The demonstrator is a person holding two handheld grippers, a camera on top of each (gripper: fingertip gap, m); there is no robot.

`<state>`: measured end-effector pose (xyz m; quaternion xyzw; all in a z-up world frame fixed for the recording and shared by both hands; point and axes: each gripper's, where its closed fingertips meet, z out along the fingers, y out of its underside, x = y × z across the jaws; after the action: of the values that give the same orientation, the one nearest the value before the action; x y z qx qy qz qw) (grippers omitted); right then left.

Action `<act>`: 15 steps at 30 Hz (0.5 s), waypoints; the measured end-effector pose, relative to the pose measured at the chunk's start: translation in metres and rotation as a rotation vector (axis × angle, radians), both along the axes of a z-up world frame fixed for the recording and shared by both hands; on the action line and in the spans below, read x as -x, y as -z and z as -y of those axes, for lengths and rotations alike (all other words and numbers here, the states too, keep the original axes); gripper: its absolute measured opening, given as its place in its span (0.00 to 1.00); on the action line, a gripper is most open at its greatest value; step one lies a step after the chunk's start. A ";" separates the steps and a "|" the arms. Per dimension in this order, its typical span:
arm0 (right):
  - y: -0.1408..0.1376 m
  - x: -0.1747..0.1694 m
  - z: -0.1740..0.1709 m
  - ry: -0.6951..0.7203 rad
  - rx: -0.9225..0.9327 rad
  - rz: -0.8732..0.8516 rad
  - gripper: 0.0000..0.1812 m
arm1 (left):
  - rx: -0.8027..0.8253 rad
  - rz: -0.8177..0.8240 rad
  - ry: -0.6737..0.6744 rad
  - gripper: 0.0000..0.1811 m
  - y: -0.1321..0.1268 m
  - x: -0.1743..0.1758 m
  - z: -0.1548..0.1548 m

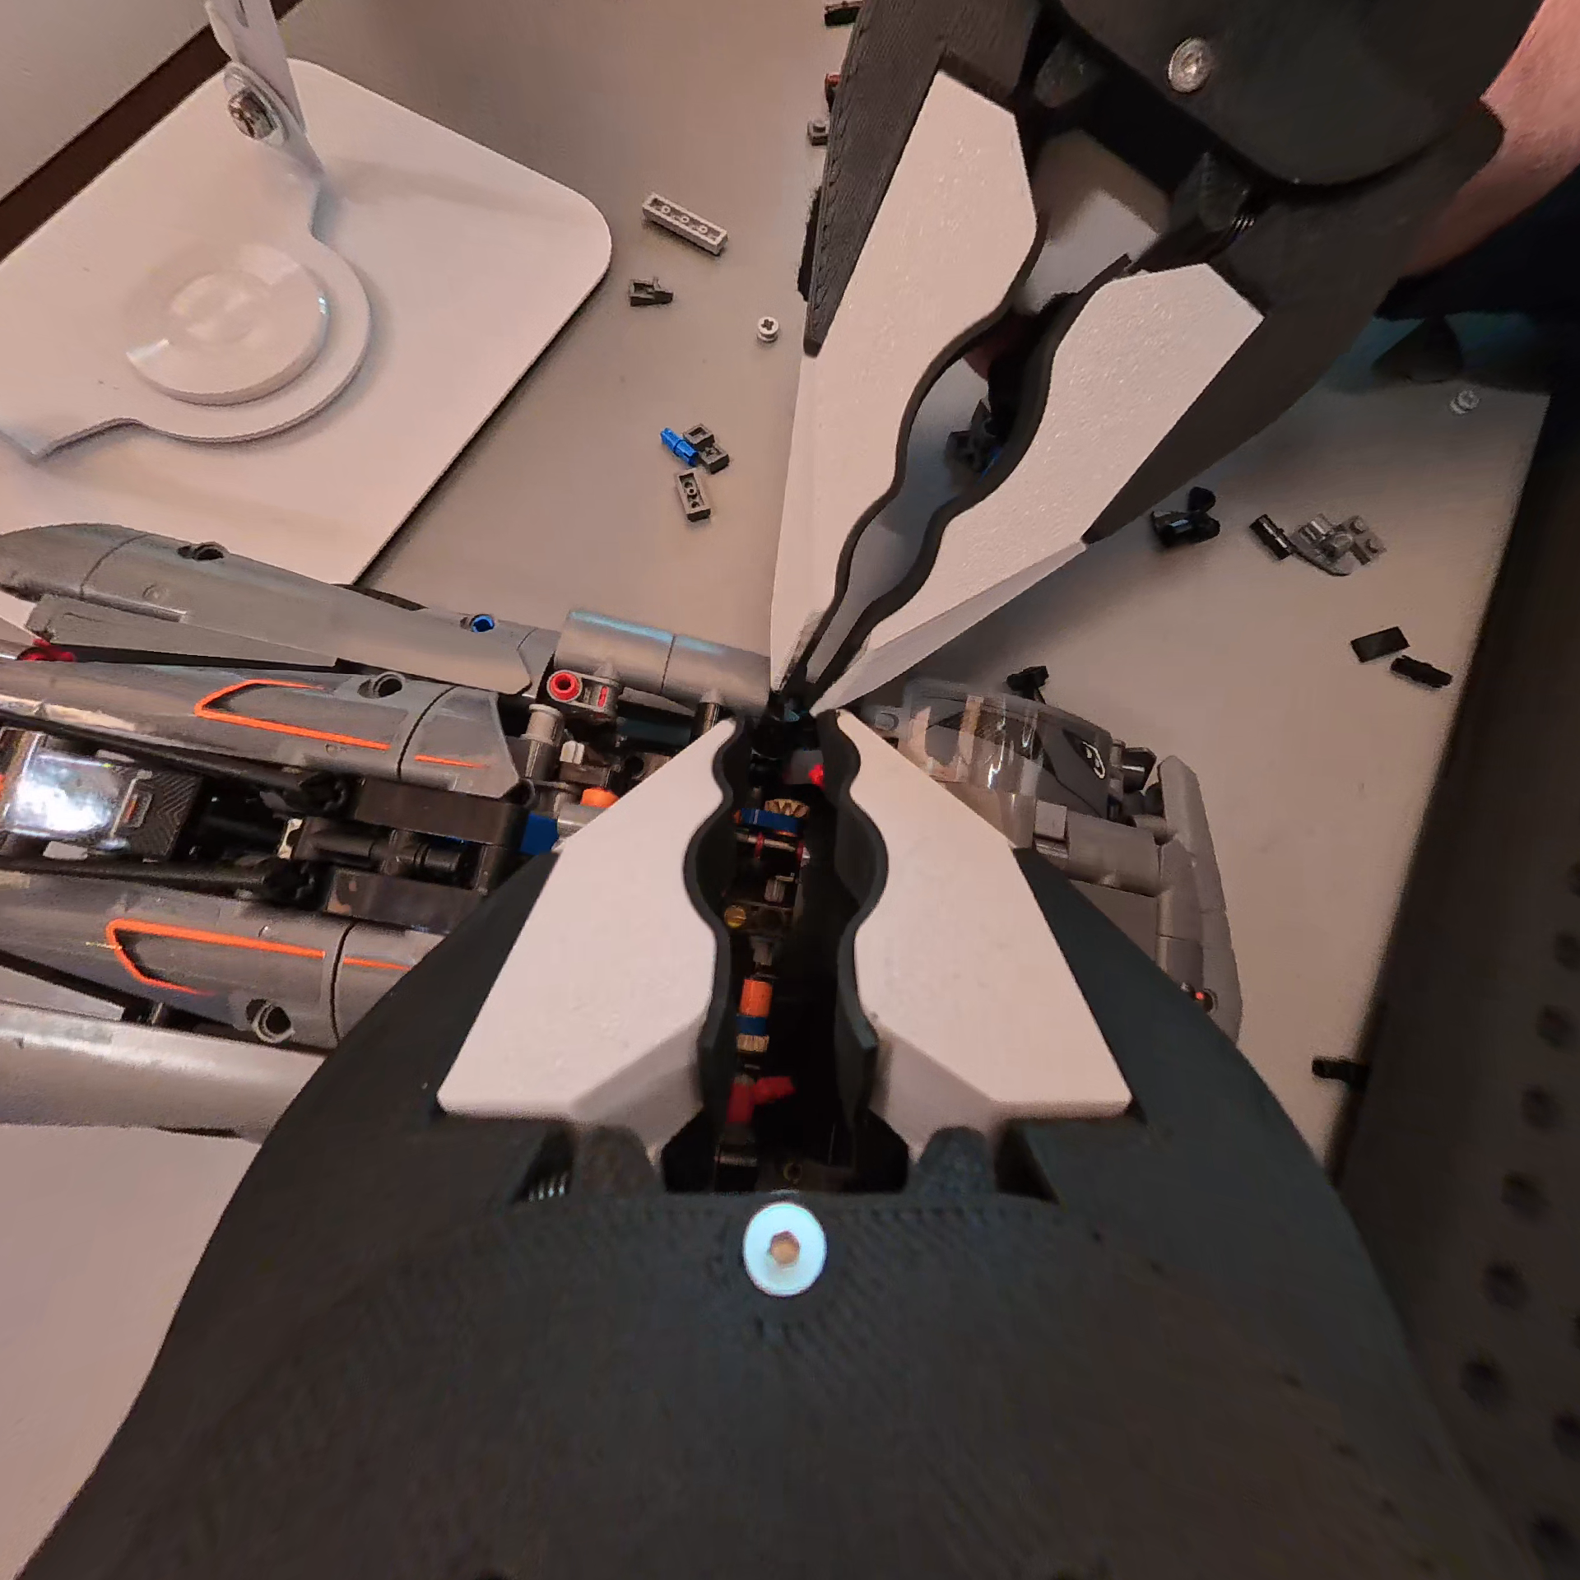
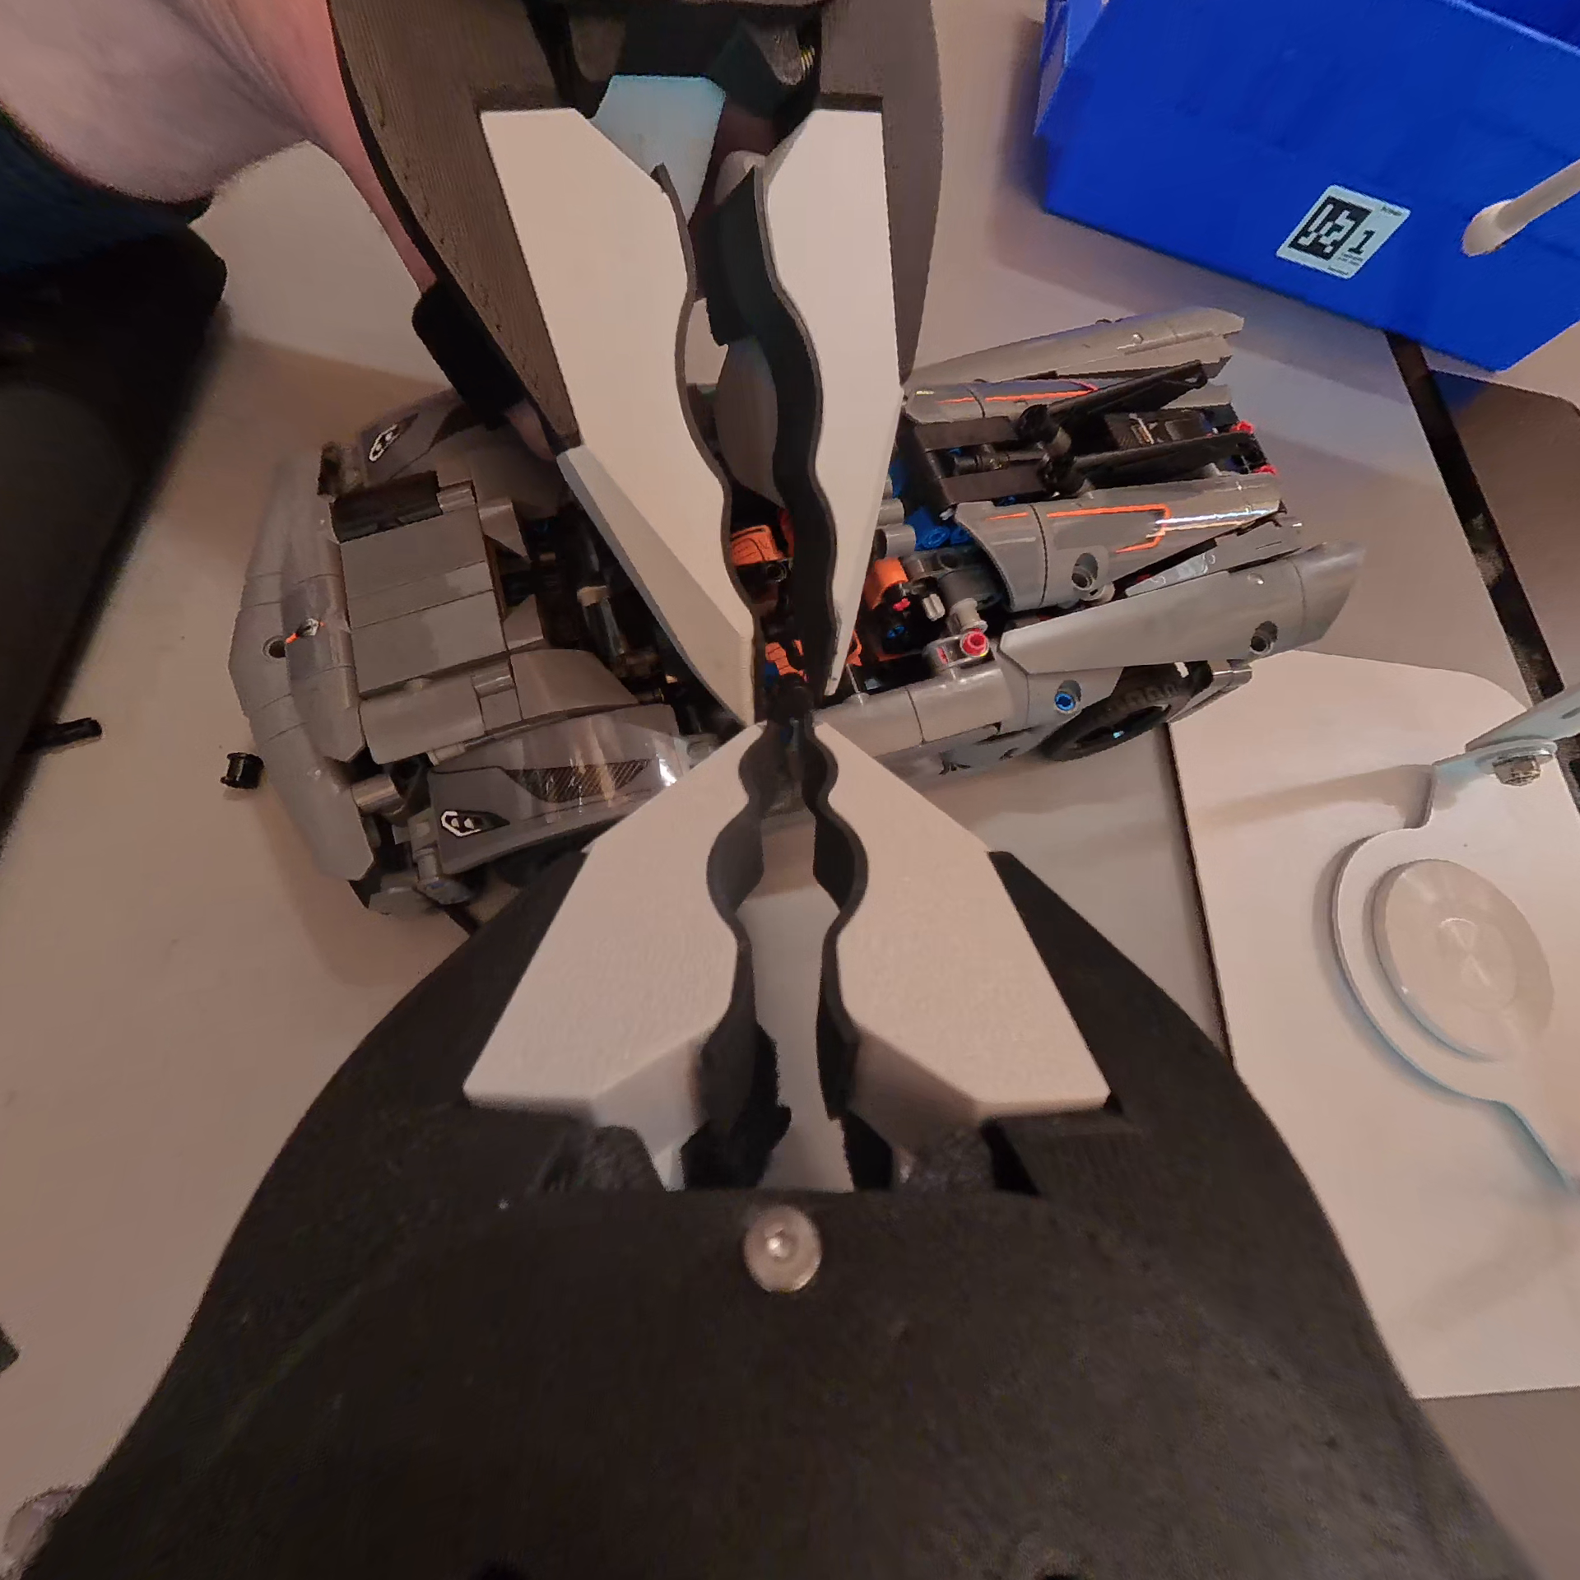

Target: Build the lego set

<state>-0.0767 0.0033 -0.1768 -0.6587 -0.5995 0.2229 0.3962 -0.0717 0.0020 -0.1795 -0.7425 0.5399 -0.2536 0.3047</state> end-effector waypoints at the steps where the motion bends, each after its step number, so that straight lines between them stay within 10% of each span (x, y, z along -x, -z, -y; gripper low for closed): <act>1: 0.001 -0.001 0.000 -0.001 0.000 0.005 0.01 | -0.004 -0.004 0.001 0.07 0.001 0.000 0.000; 15: -0.013 -0.006 -0.004 0.016 0.069 -0.075 0.02 | -0.068 0.080 0.010 0.04 -0.018 -0.001 -0.004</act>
<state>-0.0707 0.0069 -0.1637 -0.6681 -0.5707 0.2649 0.3973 -0.0702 0.0059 -0.1614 -0.7184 0.5392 -0.2661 0.3498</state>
